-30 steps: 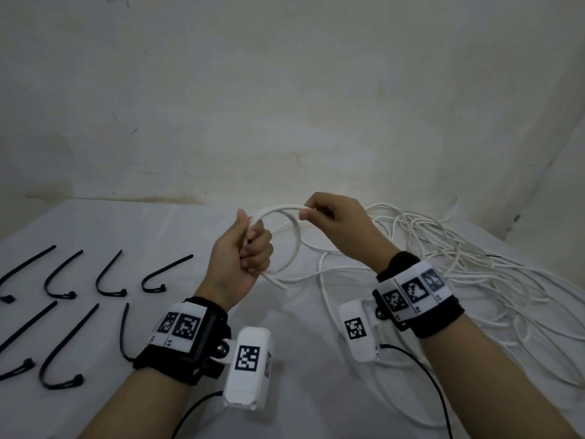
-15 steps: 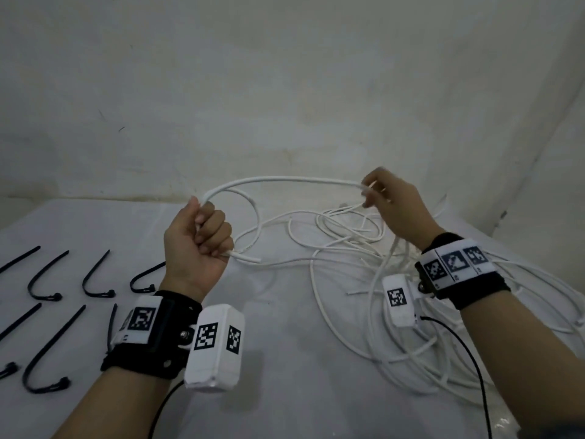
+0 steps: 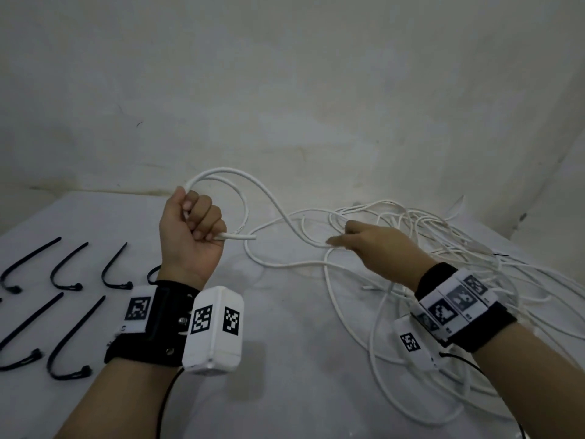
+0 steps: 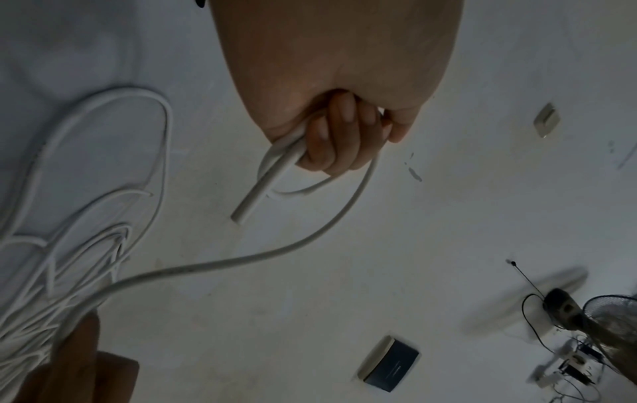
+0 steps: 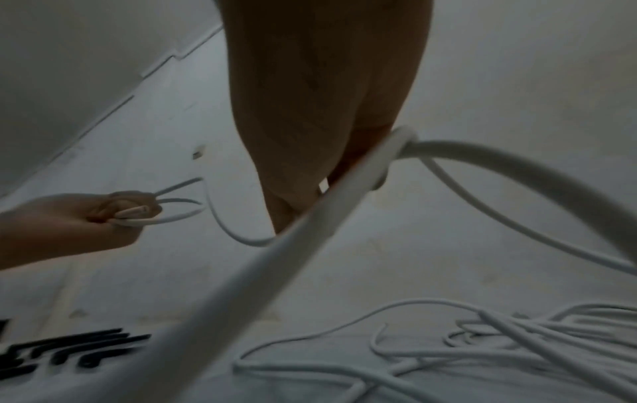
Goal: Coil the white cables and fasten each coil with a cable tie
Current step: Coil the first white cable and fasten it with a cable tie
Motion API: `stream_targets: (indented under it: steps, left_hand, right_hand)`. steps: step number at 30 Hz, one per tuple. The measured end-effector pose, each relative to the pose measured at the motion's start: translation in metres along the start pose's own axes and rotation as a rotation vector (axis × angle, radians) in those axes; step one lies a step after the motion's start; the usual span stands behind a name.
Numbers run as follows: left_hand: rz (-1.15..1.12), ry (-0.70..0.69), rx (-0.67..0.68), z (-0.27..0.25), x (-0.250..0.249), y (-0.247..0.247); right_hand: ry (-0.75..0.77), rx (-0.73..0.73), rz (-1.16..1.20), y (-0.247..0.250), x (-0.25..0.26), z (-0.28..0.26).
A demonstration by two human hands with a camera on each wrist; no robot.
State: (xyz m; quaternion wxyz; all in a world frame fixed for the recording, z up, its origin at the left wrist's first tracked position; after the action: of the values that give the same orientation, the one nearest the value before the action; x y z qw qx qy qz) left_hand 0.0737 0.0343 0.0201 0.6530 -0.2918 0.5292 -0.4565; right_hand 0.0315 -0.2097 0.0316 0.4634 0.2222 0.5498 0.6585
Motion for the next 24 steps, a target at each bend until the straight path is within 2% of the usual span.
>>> stream_targets:
  steps: [2,4,6,9,12,15,18,20,24]
  left_hand:
    - [0.002,0.004,-0.01,0.0,0.003,0.001]
    - [0.006,0.004,-0.014,-0.001,0.004,0.001]
    - [0.009,0.004,-0.02,-0.001,0.005,0.0]
    - [0.009,0.01,-0.021,-0.002,0.006,-0.003]
    - [0.007,0.018,-0.025,-0.004,0.009,-0.004]
    - [0.002,0.022,-0.013,-0.005,0.009,-0.006]
    - [0.007,0.038,0.007,-0.007,0.01,-0.012]
    - [-0.002,0.046,0.018,-0.008,0.012,-0.016]
    - [0.002,0.043,0.015,-0.008,0.01,-0.017]
  right_hand:
    - [0.006,0.081,-0.082,-0.008,0.011,0.002]
    - [-0.047,0.145,-0.056,-0.014,0.015,0.003]
    - [-0.071,0.14,0.072,-0.012,0.02,0.005]
    - [-0.071,0.076,0.398,-0.001,0.037,0.012]
    - [-0.073,-0.22,0.595,0.027,0.046,0.02]
    - [-0.195,-0.552,0.686,0.051,0.028,0.015]
    - [-0.254,-0.694,0.634,0.064,0.012,0.008]
    - [-0.214,-0.656,0.48,0.061,0.009,0.01]
    - [-0.112,-0.389,0.332,0.036,0.011,0.022]
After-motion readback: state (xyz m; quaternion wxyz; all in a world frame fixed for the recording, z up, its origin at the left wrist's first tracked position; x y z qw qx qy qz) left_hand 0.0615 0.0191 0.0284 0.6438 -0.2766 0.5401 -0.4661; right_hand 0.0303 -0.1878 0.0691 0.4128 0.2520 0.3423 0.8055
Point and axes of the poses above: each hand's wrist, its own z-axis towards the middle knuckle, its own y-axis out of the back of the hand, x = y × z, the point moved 8 cm from there along z, towards the middle knuckle, and after that the axes turned 1 degree about y, right-handed, at the moved point
